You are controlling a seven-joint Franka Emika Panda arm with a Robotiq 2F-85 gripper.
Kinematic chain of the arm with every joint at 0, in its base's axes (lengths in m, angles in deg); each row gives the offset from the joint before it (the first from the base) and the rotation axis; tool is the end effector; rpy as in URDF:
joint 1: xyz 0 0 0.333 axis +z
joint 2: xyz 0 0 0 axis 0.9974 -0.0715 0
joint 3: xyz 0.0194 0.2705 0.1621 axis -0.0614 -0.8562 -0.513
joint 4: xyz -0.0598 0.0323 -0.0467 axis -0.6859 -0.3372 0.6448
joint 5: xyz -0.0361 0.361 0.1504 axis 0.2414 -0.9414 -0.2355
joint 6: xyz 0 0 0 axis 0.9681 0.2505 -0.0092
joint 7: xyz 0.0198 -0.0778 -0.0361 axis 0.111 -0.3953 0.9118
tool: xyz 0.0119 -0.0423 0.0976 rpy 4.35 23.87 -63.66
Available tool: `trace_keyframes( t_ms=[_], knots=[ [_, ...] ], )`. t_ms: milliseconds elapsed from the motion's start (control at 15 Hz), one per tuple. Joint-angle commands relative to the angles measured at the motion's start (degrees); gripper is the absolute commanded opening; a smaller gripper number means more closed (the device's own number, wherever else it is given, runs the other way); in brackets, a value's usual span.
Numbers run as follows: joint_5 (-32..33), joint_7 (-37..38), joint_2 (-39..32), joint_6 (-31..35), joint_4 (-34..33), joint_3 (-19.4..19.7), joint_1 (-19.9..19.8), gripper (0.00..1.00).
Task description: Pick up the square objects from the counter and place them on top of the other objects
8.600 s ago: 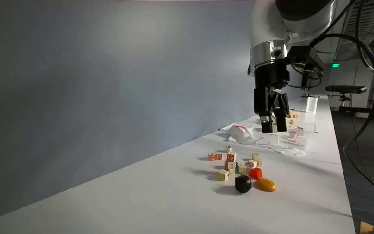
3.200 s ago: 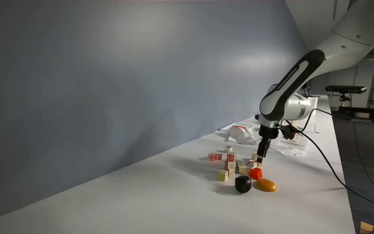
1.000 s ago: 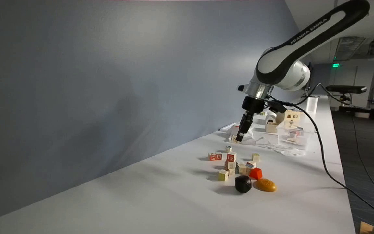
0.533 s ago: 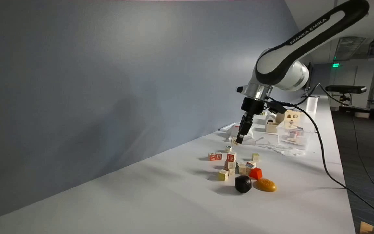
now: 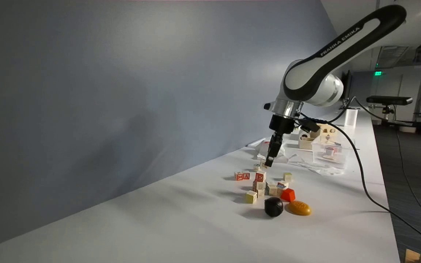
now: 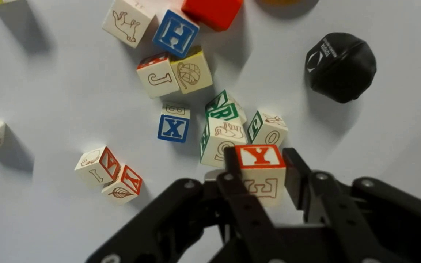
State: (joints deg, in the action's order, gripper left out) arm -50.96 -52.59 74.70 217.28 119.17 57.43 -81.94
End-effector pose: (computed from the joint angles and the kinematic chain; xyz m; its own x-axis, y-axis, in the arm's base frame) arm 0.4527 -0.0369 0.3979 0.8427 0.4846 0.2348 0.5039 -0.8633 -0.0268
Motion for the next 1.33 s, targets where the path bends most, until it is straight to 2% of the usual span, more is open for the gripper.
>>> trace_keyframes(
  t_ms=[0, 533, 1267],
  knots=[
    [2.99, 4.36, -2.29, 0.7, -1.72, -1.82, -1.3, 0.09],
    [8.14, 11.06, -5.47, 1.25, -4.07, -3.14, -1.96, 0.09],
    [8.53, 12.99, -6.8, 0.33, -4.95, -3.64, -1.95, 0.09]
  ],
)
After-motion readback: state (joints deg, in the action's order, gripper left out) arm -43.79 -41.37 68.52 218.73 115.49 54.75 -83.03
